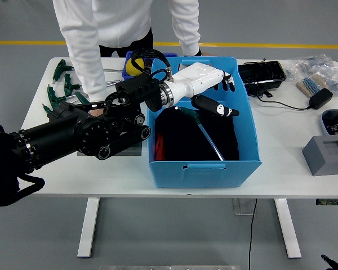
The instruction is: Lift tool from toolbox,place it in box,lift tool from toolbox,place it in box
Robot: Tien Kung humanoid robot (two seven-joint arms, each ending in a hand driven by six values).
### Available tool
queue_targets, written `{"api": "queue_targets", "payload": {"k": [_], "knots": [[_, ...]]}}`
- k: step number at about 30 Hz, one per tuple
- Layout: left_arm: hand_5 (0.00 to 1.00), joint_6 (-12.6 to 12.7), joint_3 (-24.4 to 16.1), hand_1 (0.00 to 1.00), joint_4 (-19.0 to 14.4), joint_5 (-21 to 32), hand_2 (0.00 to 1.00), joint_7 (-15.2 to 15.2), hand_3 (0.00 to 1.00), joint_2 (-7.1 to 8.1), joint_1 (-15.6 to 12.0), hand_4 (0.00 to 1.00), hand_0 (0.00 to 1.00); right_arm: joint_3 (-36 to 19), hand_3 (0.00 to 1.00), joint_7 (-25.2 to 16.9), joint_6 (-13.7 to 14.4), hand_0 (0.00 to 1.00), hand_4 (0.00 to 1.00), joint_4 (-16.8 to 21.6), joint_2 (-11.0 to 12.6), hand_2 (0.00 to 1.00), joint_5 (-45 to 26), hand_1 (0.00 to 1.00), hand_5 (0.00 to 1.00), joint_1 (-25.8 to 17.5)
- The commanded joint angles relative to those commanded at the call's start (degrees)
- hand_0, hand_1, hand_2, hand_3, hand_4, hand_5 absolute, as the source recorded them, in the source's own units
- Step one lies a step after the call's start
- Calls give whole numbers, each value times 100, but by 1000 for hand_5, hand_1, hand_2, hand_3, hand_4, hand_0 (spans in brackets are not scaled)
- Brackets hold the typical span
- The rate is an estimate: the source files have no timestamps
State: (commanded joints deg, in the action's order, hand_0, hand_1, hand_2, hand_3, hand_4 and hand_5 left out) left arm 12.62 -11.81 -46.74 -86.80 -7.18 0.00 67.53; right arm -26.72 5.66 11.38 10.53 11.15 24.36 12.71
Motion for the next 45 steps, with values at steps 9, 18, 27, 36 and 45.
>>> {"api": "queue_targets", "payload": {"k": [9, 18, 27, 36, 45], "knots": [[805, -40, -636, 619, -534, -862, 726, 121, 731, 178, -335, 930, 516, 48, 571, -31, 12, 617, 833, -12, -19, 666, -142, 585, 692, -45], [804, -160, -2328, 607, -1321, -2012, 672, 478, 705, 1098, -1392, 928, 505, -30, 572, -49, 20, 617, 831, -22, -42, 665, -164, 585, 693, -127], [802, -109, -4363, 588, -2234, -2561, 645, 870, 698, 1622, -2856, 930, 488, -208, 572, -7, 19, 617, 830, -22, -74, 665, 28, 587, 689, -156], [799, -107, -5660, 584, -2476, -3120, 641, 1131, 702, 1659, -3848, 938, 480, -246, 572, 16, 6, 617, 829, -22, -114, 667, 71, 588, 688, -164], [734, -503, -4548, 677, -2068, -3622, 707, 715, 704, 2231, -3516, 998, 615, -202, 571, 45, -12, 617, 827, -22, -140, 672, 66, 594, 687, -190]]}}
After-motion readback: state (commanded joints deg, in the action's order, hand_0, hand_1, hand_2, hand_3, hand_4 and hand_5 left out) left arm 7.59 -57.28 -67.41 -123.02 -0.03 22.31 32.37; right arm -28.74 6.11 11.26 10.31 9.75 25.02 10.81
